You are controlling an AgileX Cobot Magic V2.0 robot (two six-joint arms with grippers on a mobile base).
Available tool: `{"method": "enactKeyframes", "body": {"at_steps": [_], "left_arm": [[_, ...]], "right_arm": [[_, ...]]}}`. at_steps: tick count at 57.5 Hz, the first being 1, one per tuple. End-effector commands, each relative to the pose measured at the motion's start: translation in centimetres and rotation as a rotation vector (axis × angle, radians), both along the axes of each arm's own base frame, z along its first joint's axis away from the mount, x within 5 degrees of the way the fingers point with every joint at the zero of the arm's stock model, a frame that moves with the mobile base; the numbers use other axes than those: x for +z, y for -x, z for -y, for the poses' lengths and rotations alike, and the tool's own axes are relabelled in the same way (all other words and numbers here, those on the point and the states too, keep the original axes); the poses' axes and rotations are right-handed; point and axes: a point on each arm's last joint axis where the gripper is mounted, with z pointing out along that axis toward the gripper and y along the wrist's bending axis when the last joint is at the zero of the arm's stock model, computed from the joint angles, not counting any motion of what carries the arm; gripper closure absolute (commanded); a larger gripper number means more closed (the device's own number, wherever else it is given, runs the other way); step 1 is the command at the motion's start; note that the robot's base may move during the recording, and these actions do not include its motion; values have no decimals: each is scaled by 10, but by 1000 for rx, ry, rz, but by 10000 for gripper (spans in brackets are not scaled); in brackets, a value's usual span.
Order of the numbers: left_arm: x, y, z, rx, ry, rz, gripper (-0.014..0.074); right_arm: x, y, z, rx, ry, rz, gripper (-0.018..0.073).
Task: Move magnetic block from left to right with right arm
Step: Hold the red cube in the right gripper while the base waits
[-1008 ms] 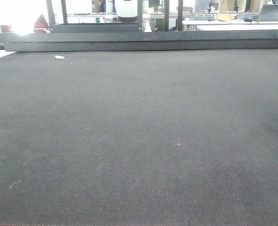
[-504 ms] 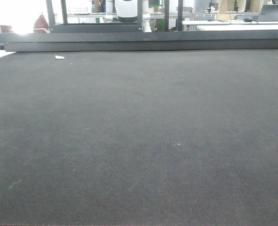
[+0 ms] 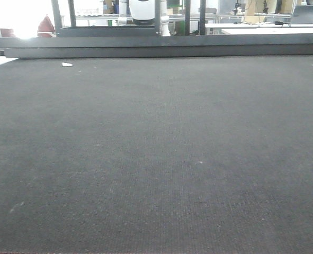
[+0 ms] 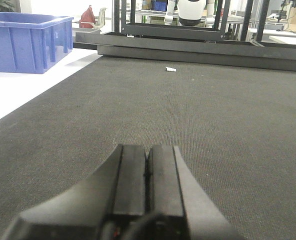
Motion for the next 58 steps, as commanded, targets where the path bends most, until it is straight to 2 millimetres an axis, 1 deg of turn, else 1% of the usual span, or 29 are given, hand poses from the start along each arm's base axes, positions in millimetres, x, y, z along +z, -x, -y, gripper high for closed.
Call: {"method": "enactKeyframes", "body": {"at_steps": [1, 58], "left_arm": [[5, 1, 0, -4, 8, 85, 722], [5, 1, 0, -4, 8, 85, 722]], "right_arm": [[16, 3, 1, -11, -2, 107, 283], [16, 4, 1, -12, -2, 107, 283]]}}
